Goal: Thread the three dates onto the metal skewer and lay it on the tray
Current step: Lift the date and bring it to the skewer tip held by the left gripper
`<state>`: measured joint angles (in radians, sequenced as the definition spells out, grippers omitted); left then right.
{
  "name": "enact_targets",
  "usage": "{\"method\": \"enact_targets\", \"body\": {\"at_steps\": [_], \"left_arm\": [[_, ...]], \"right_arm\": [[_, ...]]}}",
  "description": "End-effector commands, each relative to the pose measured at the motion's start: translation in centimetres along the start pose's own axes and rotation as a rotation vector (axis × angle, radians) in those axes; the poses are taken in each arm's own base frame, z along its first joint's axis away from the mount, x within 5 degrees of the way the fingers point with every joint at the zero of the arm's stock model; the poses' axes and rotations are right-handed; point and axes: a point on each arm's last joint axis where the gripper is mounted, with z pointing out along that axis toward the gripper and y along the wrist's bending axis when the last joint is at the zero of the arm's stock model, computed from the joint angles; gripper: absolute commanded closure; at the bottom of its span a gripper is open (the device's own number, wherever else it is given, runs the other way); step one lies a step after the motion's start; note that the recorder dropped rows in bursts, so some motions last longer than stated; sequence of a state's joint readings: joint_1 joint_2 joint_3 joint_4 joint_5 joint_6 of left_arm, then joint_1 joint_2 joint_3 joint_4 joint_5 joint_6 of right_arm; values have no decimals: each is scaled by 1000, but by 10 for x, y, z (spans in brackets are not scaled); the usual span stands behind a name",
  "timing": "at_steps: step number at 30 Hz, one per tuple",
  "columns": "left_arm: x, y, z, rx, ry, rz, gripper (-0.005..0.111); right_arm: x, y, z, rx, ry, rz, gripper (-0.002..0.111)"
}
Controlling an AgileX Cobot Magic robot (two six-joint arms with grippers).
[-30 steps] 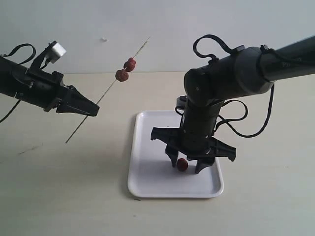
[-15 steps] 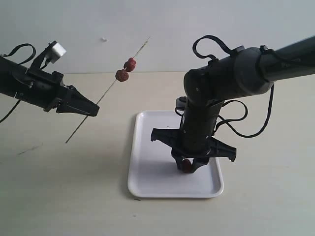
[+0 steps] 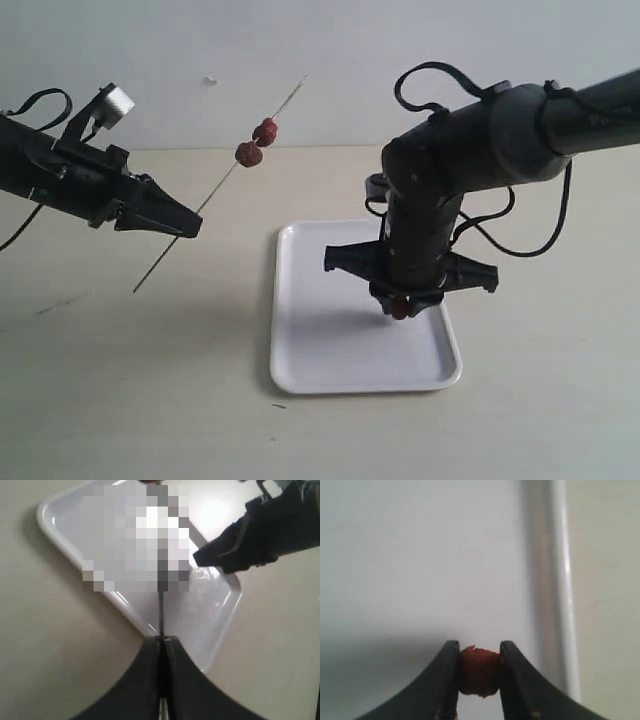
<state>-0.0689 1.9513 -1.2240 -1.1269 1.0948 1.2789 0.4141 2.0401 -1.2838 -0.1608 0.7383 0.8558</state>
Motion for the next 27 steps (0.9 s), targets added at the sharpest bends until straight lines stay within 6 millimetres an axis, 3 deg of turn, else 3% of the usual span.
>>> {"method": "enact_targets", "body": {"at_steps": [1, 7, 11, 17, 27], "left_arm": [[-2, -8, -3, 55, 8, 8, 107], [2, -3, 7, 70, 30, -90, 107], [2, -11, 35, 84, 62, -84, 107], [1, -31, 80, 42, 115, -36, 107], [8, -54, 106, 88, 189, -76, 107]], "right_arm": [[-18, -15, -22, -16, -74, 20, 81], [-50, -46, -49, -68, -206, 48, 81], [-69, -64, -60, -118, -299, 80, 81], [-82, -76, -63, -154, -365, 98, 81], [-98, -86, -68, -206, -457, 127, 81]]}}
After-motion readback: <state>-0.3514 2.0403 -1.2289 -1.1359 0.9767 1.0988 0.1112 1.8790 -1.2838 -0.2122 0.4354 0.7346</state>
